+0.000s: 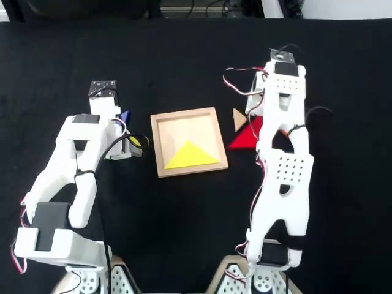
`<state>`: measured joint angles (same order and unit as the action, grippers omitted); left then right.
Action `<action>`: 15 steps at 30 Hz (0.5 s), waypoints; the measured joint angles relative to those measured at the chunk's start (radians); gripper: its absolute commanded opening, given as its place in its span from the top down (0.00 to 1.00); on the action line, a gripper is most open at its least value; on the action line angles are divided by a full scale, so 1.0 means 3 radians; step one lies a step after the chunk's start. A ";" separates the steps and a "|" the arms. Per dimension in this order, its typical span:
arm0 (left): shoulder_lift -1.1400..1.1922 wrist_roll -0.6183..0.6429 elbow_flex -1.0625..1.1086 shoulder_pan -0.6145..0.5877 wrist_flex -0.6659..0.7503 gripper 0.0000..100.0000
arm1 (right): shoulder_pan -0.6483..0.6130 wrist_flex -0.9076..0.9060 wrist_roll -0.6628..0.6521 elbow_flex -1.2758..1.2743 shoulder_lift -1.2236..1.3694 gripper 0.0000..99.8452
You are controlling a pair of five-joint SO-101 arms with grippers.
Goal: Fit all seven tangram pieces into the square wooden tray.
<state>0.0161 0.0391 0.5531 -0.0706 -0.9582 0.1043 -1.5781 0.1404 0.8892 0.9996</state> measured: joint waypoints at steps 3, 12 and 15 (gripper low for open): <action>0.0000 0.0000 0.0000 0.0000 0.0000 0.69 | -0.0015 -0.0113 -0.0005 0.0128 0.0010 0.99; 0.0000 0.0000 0.0000 0.0000 0.0000 0.69 | -0.0015 -0.0460 -0.0005 0.0624 0.0010 0.99; 0.0000 0.0000 0.0000 0.0000 0.0000 0.69 | -0.0020 -0.0506 -0.0010 0.0767 0.0010 0.99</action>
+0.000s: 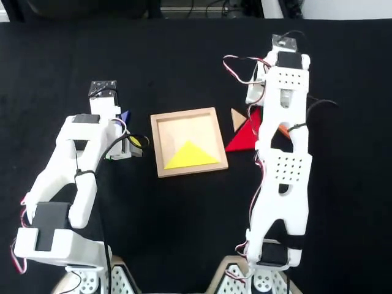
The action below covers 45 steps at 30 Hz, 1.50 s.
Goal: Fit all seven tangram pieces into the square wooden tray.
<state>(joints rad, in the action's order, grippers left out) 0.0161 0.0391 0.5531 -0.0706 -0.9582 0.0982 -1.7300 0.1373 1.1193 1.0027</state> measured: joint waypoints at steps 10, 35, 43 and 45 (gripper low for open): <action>0.0000 0.0000 0.0000 0.0000 0.0000 0.69 | -0.0102 0.0000 -0.0051 -0.0041 -0.0015 0.99; 0.0000 0.0000 0.0000 0.0000 0.0000 0.69 | -0.0082 0.1217 -0.0736 -0.5155 -0.4087 0.99; 0.0000 0.0000 0.0000 0.0000 0.0000 0.69 | -0.0107 0.1473 -0.0977 -0.5698 -0.4327 0.74; 0.0000 0.0000 0.0000 0.0000 0.0000 0.69 | -0.0113 0.1473 -0.0926 -0.5611 -0.4122 0.74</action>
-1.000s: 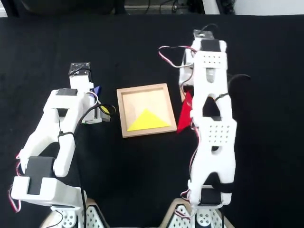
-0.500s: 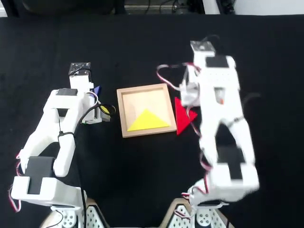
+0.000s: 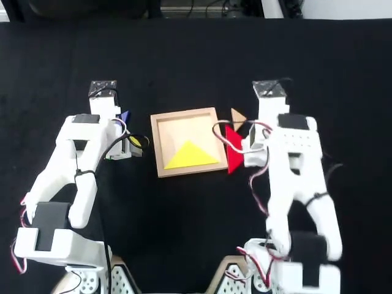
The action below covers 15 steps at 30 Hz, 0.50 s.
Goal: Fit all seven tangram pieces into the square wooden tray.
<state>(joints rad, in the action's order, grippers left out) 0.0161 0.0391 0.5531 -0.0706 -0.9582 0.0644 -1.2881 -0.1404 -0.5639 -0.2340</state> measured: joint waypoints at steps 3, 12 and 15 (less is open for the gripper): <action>0.0000 0.0000 0.0000 0.0000 0.0000 0.69 | -0.0087 0.0000 0.0026 0.0245 0.0312 0.73; 0.0000 0.0000 0.0000 0.0000 -0.0020 0.69 | -0.0450 0.0097 0.0573 0.0849 0.1227 0.73; 0.0000 0.0000 0.0000 0.0000 -0.0020 0.69 | -0.0450 0.0097 0.0588 0.1023 0.1488 0.73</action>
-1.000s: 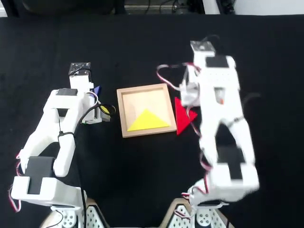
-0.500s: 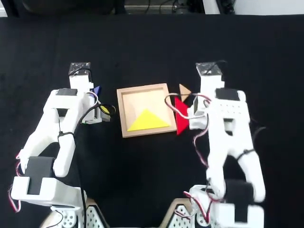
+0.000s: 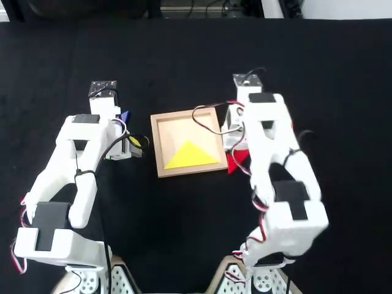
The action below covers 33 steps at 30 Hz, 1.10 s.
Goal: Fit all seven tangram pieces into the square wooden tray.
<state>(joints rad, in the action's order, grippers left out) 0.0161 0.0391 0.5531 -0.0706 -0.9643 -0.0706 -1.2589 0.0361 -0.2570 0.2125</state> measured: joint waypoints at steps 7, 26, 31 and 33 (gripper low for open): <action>0.0000 0.0000 0.0000 0.0000 0.0000 0.69 | -0.0010 0.0000 0.0031 0.0465 0.0481 0.73; 0.0000 0.0000 0.0000 0.0000 0.0000 0.69 | -0.0153 -0.0118 -0.0061 0.0747 0.0726 0.73; 0.0000 0.0000 0.0000 0.0000 0.0000 0.69 | -0.0077 -0.0082 -0.0409 0.0834 0.0875 0.73; 0.0000 0.0000 0.0000 0.0000 0.0000 0.69 | -0.0036 -0.0082 -0.0476 0.0829 0.0900 0.73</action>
<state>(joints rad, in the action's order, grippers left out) 0.0161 0.0391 0.5531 -0.0706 -0.9643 -0.0813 -1.2835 -0.1066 -0.0084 0.4826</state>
